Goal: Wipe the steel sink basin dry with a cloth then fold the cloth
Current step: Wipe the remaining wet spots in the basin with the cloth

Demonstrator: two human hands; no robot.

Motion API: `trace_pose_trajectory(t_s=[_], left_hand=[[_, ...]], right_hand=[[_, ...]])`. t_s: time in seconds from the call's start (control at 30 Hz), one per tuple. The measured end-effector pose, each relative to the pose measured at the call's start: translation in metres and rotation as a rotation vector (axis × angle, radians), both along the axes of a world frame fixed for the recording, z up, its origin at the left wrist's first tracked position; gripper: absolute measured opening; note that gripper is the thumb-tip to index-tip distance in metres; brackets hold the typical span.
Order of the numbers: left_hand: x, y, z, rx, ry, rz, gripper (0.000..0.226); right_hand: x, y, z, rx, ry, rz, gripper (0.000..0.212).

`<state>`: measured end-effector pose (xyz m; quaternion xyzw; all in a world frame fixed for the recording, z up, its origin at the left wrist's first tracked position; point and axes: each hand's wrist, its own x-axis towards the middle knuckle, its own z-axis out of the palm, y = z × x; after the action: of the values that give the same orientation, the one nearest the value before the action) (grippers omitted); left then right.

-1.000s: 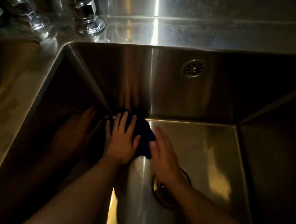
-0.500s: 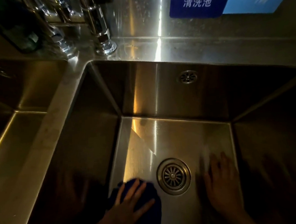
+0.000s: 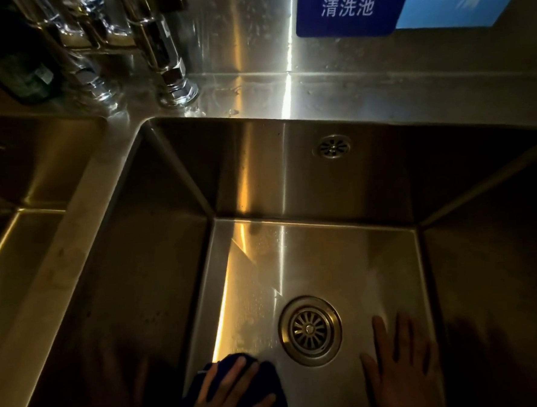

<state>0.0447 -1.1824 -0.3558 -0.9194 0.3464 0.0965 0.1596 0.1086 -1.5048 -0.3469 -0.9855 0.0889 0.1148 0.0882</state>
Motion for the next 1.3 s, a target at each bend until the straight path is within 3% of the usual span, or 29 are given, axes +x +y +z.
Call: trace_pose_trajectory(t_s=[0.17,0.5,0.57,0.67,0.73,0.87,1.03,1.13,1.3], left_hand=[[0.075,-0.018,0.001,-0.209,0.003,0.112,0.080],[0.228,-0.020,0.000,-0.445,0.015,0.599,0.056],[0.243,-0.014,-0.002,-0.441,-0.049,0.623,0.050],[0.250,-0.015,0.002,-0.430,-0.054,0.703,0.059],[0.252,-0.033,0.015,-0.559,-0.068,0.749,0.053],[0.242,-0.135,0.039,-0.853,-0.141,0.408,0.056],[0.234,-0.248,0.027,-0.764,0.141,0.108,0.065],[0.235,-0.239,-0.003,-0.616,0.202,0.084,0.062],[0.251,-0.170,-0.009,-0.592,0.053,0.108,0.066]], right_hand=[[-0.002,-0.005,-0.012,-0.058,-0.004,0.000,0.063],[-0.005,-0.009,-0.024,-0.092,-0.029,0.017,0.065],[-0.004,-0.010,-0.026,-0.099,-0.037,0.028,0.066],[-0.005,-0.012,-0.029,-0.108,-0.037,0.030,0.067],[-0.004,-0.012,-0.027,-0.119,-0.032,0.028,0.068],[-0.004,-0.010,-0.026,-0.129,-0.050,0.027,0.066],[-0.001,-0.011,-0.029,-0.081,-0.192,0.055,0.067],[-0.003,-0.010,-0.031,-0.110,-0.125,0.054,0.065],[-0.002,-0.008,-0.024,-0.132,-0.081,0.013,0.067]])
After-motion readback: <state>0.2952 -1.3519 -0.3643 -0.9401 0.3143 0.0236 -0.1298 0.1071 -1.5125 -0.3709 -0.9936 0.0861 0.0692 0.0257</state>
